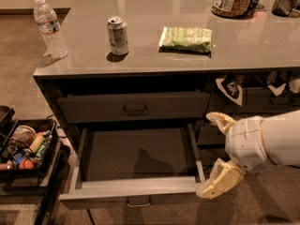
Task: Close middle drawer
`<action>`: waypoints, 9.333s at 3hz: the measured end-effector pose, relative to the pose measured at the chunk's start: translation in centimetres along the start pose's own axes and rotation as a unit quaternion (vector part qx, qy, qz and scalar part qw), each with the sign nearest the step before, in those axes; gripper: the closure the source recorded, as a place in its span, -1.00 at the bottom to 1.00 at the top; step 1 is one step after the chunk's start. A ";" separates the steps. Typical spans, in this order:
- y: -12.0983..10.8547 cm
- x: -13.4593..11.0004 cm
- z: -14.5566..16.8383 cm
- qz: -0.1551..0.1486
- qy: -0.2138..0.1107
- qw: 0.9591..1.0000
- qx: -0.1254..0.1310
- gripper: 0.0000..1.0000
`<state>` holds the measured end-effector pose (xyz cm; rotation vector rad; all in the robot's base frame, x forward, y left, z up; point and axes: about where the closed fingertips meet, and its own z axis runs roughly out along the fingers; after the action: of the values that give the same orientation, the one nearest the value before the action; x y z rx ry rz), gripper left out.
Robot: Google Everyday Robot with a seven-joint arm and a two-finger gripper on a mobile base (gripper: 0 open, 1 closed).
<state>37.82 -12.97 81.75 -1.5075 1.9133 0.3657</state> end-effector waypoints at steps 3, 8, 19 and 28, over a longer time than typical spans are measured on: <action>4.5 6.5 10.0 -0.060 -0.003 0.992 -0.112 -1.00; 9.5 13.7 24.4 -0.006 -0.097 0.984 -0.151 -0.50; 5.8 23.5 38.3 -0.015 -0.103 0.992 0.076 1.00; -6.5 20.6 40.2 -0.100 -0.033 0.981 0.160 1.00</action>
Offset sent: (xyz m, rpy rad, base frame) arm -0.0154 0.0279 -0.1433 0.0221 0.0988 0.3216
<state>54.66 -6.67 39.80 -1.4334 1.6576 0.0142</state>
